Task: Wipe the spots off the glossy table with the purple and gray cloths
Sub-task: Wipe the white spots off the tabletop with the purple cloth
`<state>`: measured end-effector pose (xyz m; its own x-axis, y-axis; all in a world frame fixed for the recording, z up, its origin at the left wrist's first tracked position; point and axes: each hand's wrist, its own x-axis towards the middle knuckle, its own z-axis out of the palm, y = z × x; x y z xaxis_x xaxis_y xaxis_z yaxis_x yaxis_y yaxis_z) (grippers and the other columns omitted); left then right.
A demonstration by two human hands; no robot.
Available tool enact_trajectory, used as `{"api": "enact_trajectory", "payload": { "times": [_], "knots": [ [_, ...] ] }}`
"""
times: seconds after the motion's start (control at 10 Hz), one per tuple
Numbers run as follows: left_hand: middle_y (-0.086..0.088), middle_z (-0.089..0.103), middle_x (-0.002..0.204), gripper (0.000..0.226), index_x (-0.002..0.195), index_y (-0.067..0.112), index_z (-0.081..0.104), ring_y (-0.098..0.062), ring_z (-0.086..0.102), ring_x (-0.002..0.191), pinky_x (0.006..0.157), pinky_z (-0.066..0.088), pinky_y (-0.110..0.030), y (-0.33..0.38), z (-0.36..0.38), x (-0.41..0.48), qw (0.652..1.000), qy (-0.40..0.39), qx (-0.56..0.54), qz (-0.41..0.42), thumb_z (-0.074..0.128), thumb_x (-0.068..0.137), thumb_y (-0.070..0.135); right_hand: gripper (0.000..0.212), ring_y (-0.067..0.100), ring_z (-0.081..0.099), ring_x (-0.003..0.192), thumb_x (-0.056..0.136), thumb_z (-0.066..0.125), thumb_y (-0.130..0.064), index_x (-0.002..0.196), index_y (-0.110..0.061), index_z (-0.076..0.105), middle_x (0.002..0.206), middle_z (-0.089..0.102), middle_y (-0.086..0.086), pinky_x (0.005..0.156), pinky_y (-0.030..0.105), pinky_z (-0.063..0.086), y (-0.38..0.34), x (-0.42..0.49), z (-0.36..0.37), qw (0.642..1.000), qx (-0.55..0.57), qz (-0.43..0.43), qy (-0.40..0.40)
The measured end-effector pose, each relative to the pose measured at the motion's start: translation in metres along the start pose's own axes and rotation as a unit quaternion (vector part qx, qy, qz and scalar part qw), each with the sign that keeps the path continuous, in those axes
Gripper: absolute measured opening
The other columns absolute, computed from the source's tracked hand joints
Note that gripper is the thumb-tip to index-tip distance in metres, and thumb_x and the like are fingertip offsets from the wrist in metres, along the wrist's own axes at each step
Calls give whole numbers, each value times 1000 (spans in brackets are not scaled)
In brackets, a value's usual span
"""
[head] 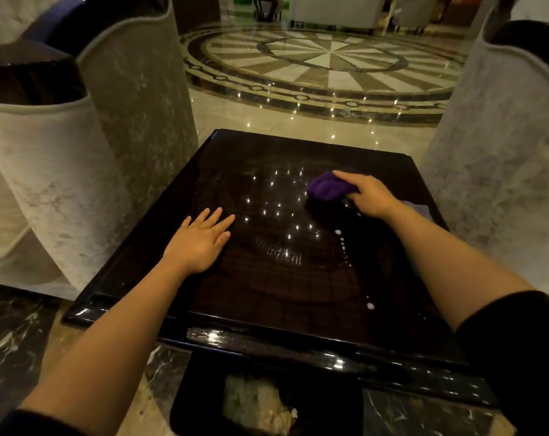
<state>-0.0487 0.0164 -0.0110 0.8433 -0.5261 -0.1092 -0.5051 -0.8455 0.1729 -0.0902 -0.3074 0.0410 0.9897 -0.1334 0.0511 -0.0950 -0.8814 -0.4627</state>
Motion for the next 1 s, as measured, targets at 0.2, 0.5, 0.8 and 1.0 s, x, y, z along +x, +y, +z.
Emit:
{"api": "enact_trajectory", "payload": {
  "times": [0.2, 0.5, 0.8, 1.0],
  "knots": [
    [0, 5, 157, 48, 144, 30, 12, -20, -1, 144, 116, 3, -43, 0, 1, 0, 1000, 0, -3, 1, 18, 97, 38, 52, 31, 24, 136, 87, 52, -34, 135, -30, 33, 152, 22, 7, 111, 40, 18, 11, 4, 19, 995, 0, 68, -73],
    [-1, 4, 157, 48, 144, 30, 9, -20, -1, 144, 116, 3, -43, 0, 1, -1, 1000, -6, -3, -2, 17, 97, 38, 41, 29, 35, 132, 89, 46, -42, 126, -26, 48, 142, 42, 11, 110, 47, 27, 10, -28, 28, 999, -15, -10, -40],
    [-3, 4, 157, 49, 145, 27, 8, -22, 0, 144, 116, 3, -44, 2, -1, -4, 1000, -10, 3, 0, 17, 98, 37, 44, 29, 28, 128, 91, 38, -44, 134, -37, 31, 151, 27, 1, 108, 47, 23, -6, -84, 39, 995, -71, 6, -73],
    [-3, 3, 157, 49, 145, 27, 8, -22, -1, 144, 116, 3, -45, 1, 0, -3, 1000, -11, 8, 0, 16, 98, 37, 47, 24, 25, 128, 92, 36, -43, 137, -38, 23, 152, 22, -1, 98, 40, 21, -30, -127, 48, 992, -90, -26, -86]
  ]
}}
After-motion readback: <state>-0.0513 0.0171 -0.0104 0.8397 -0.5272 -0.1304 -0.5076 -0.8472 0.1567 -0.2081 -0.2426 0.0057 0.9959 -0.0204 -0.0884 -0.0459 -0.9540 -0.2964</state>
